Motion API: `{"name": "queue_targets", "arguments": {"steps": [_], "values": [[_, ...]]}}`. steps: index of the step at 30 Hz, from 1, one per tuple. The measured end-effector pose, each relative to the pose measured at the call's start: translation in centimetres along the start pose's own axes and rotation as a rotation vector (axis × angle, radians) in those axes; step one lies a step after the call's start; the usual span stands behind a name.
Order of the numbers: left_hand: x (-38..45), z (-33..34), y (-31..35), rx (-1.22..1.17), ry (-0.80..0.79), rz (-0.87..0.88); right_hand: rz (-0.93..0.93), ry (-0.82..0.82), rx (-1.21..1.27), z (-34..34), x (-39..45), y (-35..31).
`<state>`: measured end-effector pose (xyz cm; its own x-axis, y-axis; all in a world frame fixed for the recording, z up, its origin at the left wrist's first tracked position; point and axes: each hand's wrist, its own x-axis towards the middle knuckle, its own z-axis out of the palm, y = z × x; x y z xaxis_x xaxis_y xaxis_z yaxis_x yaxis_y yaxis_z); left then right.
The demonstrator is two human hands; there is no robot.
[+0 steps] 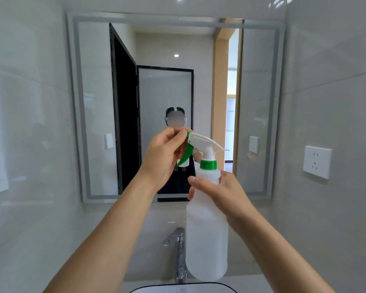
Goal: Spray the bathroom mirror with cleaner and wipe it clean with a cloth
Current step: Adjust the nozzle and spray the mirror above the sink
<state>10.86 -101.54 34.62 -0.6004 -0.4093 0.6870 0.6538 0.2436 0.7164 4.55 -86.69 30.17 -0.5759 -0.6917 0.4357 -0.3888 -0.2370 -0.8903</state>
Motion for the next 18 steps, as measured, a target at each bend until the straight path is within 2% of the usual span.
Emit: {"name": "queue_targets", "arguments": {"steps": [4,10,18], "values": [[-0.1,0.1,0.0,0.051,0.041,0.018,-0.017,-0.012,-0.029,-0.1,0.1,0.4],[0.1,0.5,0.4,0.222,0.225,-0.014,-0.009,-0.041,-0.048,0.6,0.4,1.2],[-1.0,-1.4,-0.6,0.244,0.128,-0.007,0.023,-0.013,-0.004,1.4,1.1,1.7]]}}
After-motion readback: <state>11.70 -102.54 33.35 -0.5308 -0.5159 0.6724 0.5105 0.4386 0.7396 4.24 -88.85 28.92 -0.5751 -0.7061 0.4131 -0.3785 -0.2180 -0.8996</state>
